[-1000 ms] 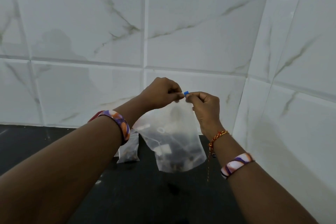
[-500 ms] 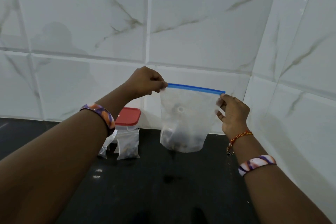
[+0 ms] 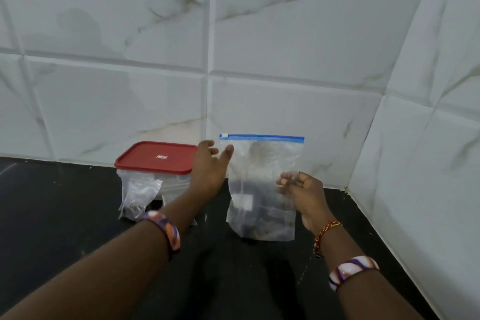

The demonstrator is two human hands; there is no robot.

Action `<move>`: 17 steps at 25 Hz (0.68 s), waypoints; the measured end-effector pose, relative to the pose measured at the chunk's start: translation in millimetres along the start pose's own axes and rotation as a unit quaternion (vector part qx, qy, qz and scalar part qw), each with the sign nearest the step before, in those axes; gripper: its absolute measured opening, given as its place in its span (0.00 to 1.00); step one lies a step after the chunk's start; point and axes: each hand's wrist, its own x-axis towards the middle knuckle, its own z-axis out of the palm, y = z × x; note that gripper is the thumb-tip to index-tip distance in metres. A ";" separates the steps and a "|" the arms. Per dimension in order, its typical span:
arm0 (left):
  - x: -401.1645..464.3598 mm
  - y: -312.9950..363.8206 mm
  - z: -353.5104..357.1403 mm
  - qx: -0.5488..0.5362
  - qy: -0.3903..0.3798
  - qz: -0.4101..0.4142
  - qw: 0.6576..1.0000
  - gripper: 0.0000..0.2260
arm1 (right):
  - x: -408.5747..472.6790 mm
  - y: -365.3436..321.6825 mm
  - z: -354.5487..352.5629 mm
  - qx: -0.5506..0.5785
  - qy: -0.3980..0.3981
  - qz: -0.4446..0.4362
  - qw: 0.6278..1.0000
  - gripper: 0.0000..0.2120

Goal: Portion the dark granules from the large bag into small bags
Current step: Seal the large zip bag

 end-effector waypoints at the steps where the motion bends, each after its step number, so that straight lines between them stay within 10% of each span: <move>1: -7.3 -15.2 8.8 0.039 0.014 0.004 0.999 0.27 | 5.8 1.5 2.0 -0.002 -0.001 -0.003 1.000 0.08; 8: -36.9 -75.9 64.0 0.274 -0.093 0.140 0.947 0.36 | 59.9 23.4 11.3 0.004 0.065 -0.022 0.998 0.05; 17: -45.2 -75.7 62.6 0.320 -0.164 0.143 0.922 0.33 | 39.7 46.5 5.4 -0.036 0.140 -0.019 0.989 0.27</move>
